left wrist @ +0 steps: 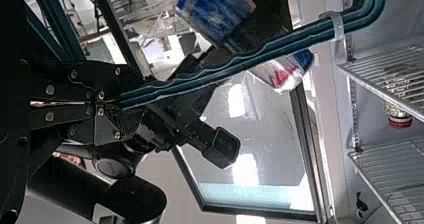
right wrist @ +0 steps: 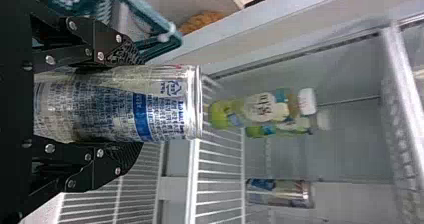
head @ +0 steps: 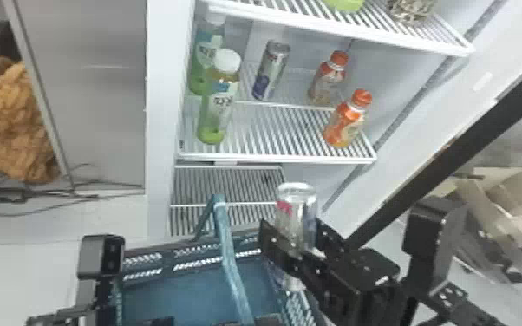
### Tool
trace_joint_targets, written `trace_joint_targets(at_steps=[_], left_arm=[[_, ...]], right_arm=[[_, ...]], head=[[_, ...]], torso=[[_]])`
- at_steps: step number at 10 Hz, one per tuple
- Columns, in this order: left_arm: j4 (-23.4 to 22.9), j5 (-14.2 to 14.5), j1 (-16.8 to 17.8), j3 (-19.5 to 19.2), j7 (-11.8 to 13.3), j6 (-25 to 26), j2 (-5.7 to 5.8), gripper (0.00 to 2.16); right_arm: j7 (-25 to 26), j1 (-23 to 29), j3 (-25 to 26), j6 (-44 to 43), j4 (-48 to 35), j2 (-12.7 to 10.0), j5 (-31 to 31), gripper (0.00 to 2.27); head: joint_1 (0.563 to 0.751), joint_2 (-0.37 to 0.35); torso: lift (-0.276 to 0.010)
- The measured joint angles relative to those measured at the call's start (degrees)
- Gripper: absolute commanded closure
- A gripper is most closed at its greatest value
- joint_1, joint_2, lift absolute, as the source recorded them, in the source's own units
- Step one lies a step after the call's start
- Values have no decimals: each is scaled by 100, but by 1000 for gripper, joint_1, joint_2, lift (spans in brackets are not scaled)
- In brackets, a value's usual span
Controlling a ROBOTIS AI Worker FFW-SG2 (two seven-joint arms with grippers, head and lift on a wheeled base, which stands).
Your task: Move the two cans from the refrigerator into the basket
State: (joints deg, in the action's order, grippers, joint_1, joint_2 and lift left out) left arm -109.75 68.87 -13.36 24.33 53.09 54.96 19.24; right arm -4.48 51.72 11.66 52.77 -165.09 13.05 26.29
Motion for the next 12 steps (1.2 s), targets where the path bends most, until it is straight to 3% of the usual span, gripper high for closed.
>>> trace_joint_targets(at_steps=[2, 7, 12], left_arm=[[0, -7, -5, -17, 0, -18, -18, 1162], [0, -10, -21, -45, 0, -24, -49, 1162], [2, -21, -18, -55, 2, -11, -60, 1162]], right_arm=[[0, -57, 94, 524, -28, -53, 7, 757], [-137, -258, 91, 804, 242, -76, 24, 749], [-203, -335, 91, 855, 318, -85, 6, 499]], head=[[695, -350], [695, -350], [695, -350]], torso=[[-276], [-276], [-276]])
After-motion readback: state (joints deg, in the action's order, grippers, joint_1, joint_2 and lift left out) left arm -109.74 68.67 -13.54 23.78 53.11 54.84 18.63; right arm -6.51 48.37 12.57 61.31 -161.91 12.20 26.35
